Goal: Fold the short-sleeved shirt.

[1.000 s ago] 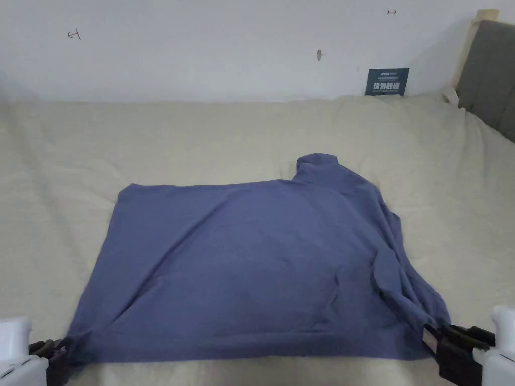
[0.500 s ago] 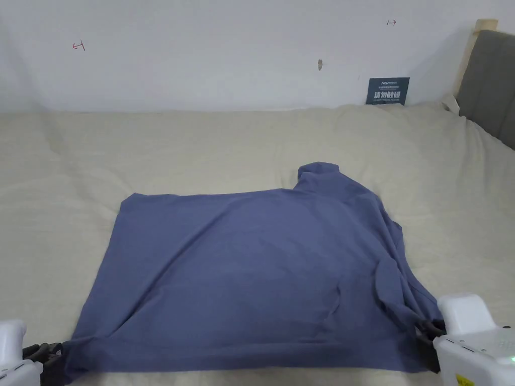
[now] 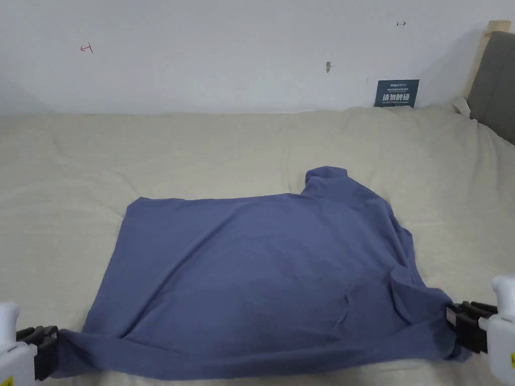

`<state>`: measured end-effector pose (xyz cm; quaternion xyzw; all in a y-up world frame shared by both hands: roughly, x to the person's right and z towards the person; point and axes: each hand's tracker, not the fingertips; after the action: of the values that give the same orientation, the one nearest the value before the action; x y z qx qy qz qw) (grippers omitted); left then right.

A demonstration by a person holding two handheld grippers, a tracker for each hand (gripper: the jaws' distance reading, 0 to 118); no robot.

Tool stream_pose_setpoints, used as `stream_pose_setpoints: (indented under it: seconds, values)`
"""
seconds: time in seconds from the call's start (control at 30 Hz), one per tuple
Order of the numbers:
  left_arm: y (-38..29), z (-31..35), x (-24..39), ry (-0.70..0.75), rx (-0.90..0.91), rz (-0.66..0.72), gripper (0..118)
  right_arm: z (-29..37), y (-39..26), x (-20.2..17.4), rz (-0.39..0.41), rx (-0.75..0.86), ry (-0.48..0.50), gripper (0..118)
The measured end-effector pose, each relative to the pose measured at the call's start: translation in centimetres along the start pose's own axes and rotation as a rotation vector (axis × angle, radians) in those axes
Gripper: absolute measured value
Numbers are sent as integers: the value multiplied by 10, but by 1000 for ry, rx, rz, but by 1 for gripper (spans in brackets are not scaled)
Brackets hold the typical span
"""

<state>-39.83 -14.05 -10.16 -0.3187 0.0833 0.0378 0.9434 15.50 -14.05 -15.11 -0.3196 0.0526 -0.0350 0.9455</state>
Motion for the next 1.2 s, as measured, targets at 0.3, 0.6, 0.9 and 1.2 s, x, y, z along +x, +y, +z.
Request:
stream_pose_setpoints:
  seconds: [0.3, 0.6, 0.9, 1.2]
  values:
    - [74, -68, -1, 19, 48, -40, 0, -50, 88, 26, -138, 76, -16, 0]
    - [89, -162, 22, 13, -123, -77, 0, -140, 90, 30, -154, -104, -64, 0]
    - [80, -106, 27, 7, -15, -84, 118, -82, 78, 31, -129, 46, -17, 100]
    - [29, -52, 23, -20, -26, -37, 0, -34, 35, -13, -93, 103, 47, 0]
